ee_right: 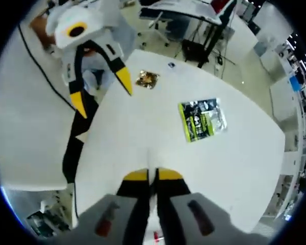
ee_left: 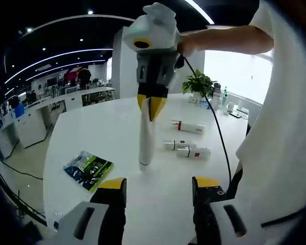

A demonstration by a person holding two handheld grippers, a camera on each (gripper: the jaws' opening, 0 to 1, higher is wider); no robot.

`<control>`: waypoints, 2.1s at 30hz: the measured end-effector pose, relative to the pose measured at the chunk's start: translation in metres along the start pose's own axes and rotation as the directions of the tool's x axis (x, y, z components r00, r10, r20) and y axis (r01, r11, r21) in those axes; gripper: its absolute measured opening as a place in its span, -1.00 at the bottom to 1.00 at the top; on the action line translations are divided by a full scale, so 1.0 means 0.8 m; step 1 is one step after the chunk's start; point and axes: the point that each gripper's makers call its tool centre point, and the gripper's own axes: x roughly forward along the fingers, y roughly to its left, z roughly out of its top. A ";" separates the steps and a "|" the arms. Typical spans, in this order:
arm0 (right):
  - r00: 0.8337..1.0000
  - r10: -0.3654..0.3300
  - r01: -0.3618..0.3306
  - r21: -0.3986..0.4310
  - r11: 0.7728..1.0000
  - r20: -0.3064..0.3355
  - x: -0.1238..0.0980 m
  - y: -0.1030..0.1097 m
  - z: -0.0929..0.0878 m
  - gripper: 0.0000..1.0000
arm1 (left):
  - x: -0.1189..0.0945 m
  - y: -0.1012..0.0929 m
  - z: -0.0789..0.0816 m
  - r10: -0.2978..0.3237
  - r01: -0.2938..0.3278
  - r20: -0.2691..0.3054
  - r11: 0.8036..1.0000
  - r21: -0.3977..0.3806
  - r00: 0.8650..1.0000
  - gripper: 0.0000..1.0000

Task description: Arrange the skincare products in the storage area until every visible bottle or jar stands upright without overlapping.

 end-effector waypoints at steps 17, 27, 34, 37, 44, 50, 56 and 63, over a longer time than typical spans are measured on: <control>0.999 -0.007 0.013 0.116 0.993 -0.053 -0.001 -0.054 -0.032 -1.00 | -0.010 0.009 0.000 0.033 -0.033 0.016 0.999 -0.018 0.999 0.06; 0.998 -0.024 0.034 0.171 0.985 -0.060 -0.003 -0.085 -0.049 -1.00 | -0.017 0.018 -0.007 0.052 -0.052 0.009 0.998 -0.030 0.999 0.06; 0.998 -0.036 0.046 0.207 0.977 -0.052 -0.006 -0.108 -0.055 -1.00 | -0.019 0.021 -0.003 0.059 -0.058 0.014 0.998 -0.032 0.998 0.06; 0.998 -0.044 0.054 0.211 0.976 -0.053 -0.008 -0.119 -0.057 -1.00 | -0.019 0.022 -0.004 0.060 -0.060 0.012 0.998 -0.032 0.998 0.06; 0.997 -0.051 0.065 0.235 0.970 -0.063 -0.012 -0.147 -0.069 -1.00 | -0.025 0.025 -0.010 0.072 -0.072 0.002 0.997 -0.036 0.997 0.06; 0.996 -0.059 0.075 0.249 0.966 -0.071 -0.020 -0.167 -0.073 -1.00 | -0.032 0.033 -0.017 0.095 -0.095 -0.008 0.994 -0.054 0.995 0.06; 0.995 -0.067 0.085 0.253 0.964 -0.077 -0.026 -0.179 -0.074 -1.00 | -0.034 0.038 -0.018 0.103 -0.103 -0.013 0.993 -0.059 0.995 0.06; 0.995 -0.059 0.079 0.258 0.963 -0.085 -0.027 -0.191 -0.084 -1.00 | -0.033 0.041 -0.014 0.101 -0.102 -0.013 0.993 -0.054 0.995 0.06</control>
